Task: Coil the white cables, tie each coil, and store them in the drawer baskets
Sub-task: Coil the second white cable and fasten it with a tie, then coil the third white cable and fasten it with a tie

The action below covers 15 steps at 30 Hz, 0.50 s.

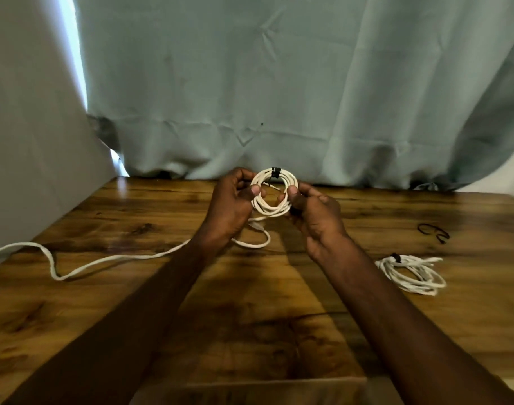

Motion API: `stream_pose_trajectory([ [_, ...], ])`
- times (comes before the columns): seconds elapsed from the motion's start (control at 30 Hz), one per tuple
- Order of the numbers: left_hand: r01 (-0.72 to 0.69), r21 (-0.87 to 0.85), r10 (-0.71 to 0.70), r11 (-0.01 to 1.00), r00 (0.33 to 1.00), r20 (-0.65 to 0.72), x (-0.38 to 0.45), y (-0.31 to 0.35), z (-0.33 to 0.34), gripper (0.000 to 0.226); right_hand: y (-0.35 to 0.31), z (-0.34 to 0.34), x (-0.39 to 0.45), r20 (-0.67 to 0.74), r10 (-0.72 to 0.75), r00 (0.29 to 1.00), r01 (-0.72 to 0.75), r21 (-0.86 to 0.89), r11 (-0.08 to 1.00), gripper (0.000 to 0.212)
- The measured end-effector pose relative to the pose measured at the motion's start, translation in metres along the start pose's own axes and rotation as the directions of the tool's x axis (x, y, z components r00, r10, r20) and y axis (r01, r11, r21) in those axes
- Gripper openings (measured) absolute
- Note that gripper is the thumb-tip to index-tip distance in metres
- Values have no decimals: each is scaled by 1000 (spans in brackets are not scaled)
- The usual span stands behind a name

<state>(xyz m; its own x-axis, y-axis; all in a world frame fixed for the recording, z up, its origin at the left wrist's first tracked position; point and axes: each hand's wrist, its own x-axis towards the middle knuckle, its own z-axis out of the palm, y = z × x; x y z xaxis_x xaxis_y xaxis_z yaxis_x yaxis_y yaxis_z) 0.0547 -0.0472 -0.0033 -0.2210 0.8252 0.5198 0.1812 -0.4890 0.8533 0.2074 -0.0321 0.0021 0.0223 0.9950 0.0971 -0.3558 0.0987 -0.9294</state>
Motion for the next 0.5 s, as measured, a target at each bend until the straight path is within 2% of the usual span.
stream_pose_trajectory([
  [0.17,78,-142,-66,987,994,87,-31,17,43,17,-32,-56,-31,-32,-28,999,28,-1,1000,15],
  [0.33,150,-227,-98,962,969,226,-70,40,117,13,-66,-133,-65,-221,-140,965,126,-77,989,14],
  [0.4,109,-195,-61,975,969,240,-77,48,151,16,-80,-168,-77,-297,-204,933,170,-137,976,14],
  [0.5,-122,3,117,993,962,247,-86,50,193,19,-96,-224,-90,-453,-307,837,236,-207,949,14],
])
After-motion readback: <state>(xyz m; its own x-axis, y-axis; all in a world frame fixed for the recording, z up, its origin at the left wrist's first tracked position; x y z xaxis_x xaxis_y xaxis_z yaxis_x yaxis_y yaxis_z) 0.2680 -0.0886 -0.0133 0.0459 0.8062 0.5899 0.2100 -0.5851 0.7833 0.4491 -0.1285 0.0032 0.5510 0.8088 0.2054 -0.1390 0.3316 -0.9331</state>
